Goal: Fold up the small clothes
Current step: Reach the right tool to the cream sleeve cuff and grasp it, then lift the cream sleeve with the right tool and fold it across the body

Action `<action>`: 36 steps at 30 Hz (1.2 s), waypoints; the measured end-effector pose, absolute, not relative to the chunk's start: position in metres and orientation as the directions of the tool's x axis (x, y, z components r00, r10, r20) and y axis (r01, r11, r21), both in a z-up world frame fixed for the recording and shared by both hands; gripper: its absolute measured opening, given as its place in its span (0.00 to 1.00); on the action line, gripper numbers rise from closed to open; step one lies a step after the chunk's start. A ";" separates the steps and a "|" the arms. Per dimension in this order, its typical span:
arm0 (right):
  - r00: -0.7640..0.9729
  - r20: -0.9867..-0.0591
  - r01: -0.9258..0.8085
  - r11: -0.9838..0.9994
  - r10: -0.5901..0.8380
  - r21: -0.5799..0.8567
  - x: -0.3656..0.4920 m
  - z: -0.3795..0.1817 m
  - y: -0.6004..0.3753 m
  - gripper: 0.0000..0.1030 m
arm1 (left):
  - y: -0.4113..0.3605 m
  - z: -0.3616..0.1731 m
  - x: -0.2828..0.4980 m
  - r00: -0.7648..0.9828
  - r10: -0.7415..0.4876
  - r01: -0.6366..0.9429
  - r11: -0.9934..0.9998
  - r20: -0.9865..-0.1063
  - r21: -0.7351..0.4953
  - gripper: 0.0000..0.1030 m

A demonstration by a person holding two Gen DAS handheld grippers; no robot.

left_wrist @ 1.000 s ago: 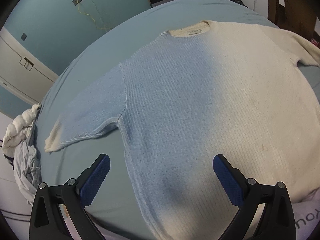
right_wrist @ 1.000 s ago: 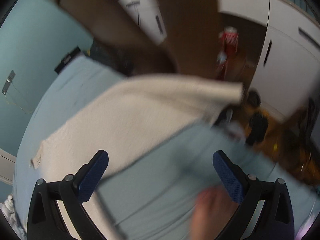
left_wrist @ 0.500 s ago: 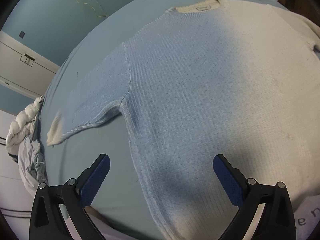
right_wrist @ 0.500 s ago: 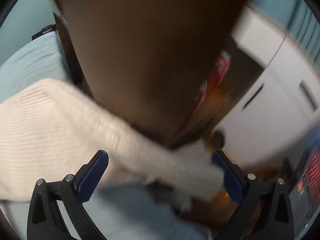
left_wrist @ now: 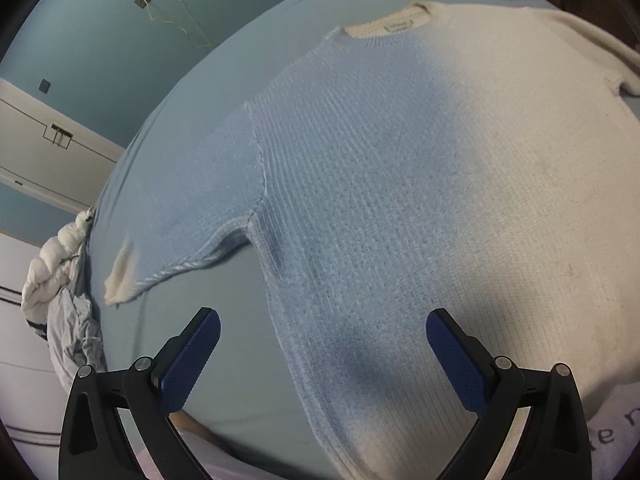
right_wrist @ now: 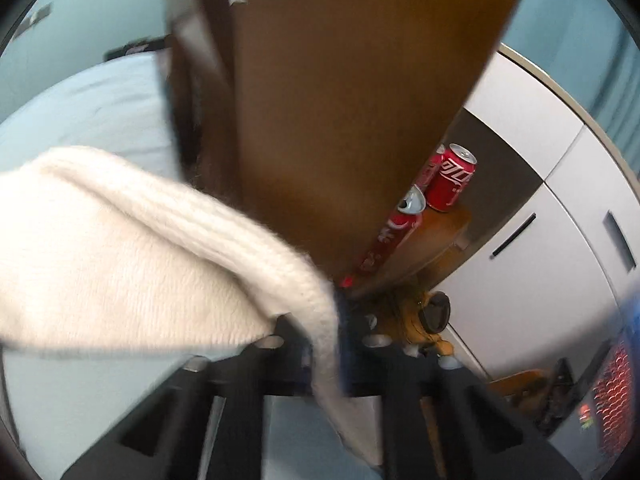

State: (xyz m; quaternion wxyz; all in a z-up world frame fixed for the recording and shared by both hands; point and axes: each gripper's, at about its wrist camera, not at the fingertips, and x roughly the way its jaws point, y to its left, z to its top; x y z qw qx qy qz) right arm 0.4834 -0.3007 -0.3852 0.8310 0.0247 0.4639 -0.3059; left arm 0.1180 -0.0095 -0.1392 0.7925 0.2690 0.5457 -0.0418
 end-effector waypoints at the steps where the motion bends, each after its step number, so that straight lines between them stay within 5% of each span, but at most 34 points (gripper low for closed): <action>1: 0.392 -0.787 0.501 0.828 -0.477 -0.252 0.480 -0.374 -0.289 0.04 | -0.008 -0.131 0.115 0.421 0.212 0.362 0.852 -0.882 0.377 1.00; 11: 0.500 -0.794 0.353 0.919 -0.345 -0.177 0.483 -0.205 -0.152 0.03 | 0.019 -0.074 0.074 0.498 0.071 0.377 0.880 -0.864 0.289 1.00; 15: 0.452 -0.838 0.310 0.935 -0.305 -0.173 0.518 -0.165 -0.093 0.03 | 0.029 -0.068 0.061 0.481 0.011 0.405 0.884 -0.877 0.234 1.00; 24: 0.608 -0.781 0.028 0.987 -0.145 -0.161 0.586 -0.085 0.086 0.04 | 0.058 -0.056 0.058 0.490 -0.043 0.367 0.916 -0.870 0.162 1.00; 28: 0.568 -0.821 -0.043 0.998 0.064 0.048 0.613 -0.113 0.137 0.08 | 0.063 -0.064 0.064 0.451 -0.060 0.360 0.925 -0.891 0.120 1.00; 30: 0.385 -0.882 -0.075 0.962 0.271 0.262 0.627 -0.156 0.170 0.11 | 0.064 -0.069 0.067 0.442 -0.055 0.359 0.926 -0.895 0.120 1.00; 33: 0.204 -0.903 -0.140 0.925 0.377 0.355 0.629 -0.212 0.195 0.13 | 0.062 -0.077 0.072 0.431 -0.048 0.355 0.927 -0.901 0.121 1.00; 36: 0.186 -0.890 -0.187 0.904 0.416 0.384 0.617 -0.246 0.184 0.35 | 0.062 -0.087 0.082 0.402 -0.048 0.352 0.930 -0.915 0.106 1.00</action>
